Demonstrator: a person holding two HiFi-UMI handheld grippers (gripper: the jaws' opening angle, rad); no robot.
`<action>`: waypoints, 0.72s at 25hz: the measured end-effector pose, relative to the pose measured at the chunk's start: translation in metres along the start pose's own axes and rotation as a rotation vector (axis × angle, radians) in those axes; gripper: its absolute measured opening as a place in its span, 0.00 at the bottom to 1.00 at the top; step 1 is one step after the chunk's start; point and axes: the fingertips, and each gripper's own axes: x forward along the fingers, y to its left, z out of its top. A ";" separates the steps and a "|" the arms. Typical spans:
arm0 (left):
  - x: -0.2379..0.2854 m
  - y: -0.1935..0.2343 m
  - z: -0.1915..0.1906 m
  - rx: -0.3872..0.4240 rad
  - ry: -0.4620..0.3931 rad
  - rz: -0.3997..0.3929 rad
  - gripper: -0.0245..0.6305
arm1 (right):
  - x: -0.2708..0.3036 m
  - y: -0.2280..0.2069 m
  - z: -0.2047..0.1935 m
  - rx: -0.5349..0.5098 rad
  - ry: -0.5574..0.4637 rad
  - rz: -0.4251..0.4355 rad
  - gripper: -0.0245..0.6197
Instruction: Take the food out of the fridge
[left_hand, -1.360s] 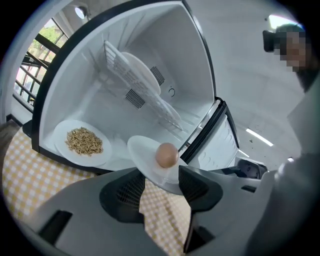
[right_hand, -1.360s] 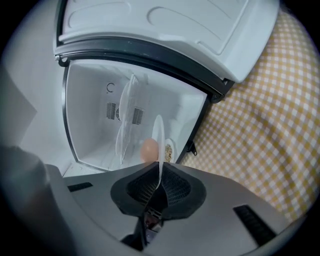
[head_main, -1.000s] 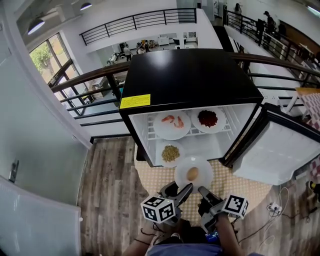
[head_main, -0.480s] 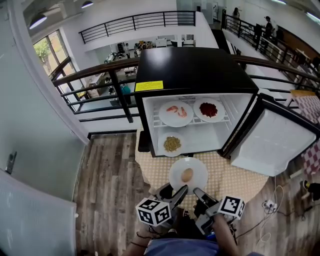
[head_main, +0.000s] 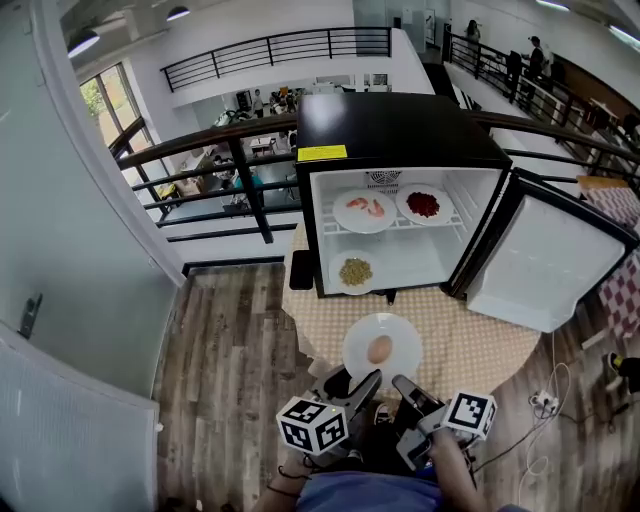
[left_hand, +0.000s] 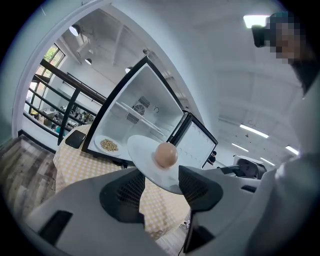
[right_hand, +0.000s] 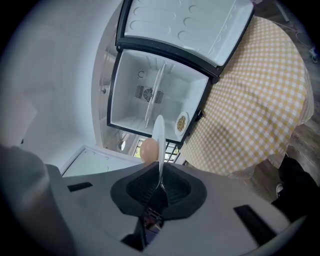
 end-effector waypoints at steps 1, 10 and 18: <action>-0.005 -0.001 -0.003 0.005 0.002 0.000 0.37 | -0.002 0.000 -0.006 -0.002 -0.001 0.000 0.08; -0.034 -0.007 -0.025 -0.006 0.021 -0.004 0.37 | -0.018 -0.007 -0.039 -0.012 0.007 -0.049 0.09; -0.038 -0.009 -0.016 -0.011 -0.008 -0.007 0.37 | -0.015 0.005 -0.039 -0.035 0.026 -0.029 0.09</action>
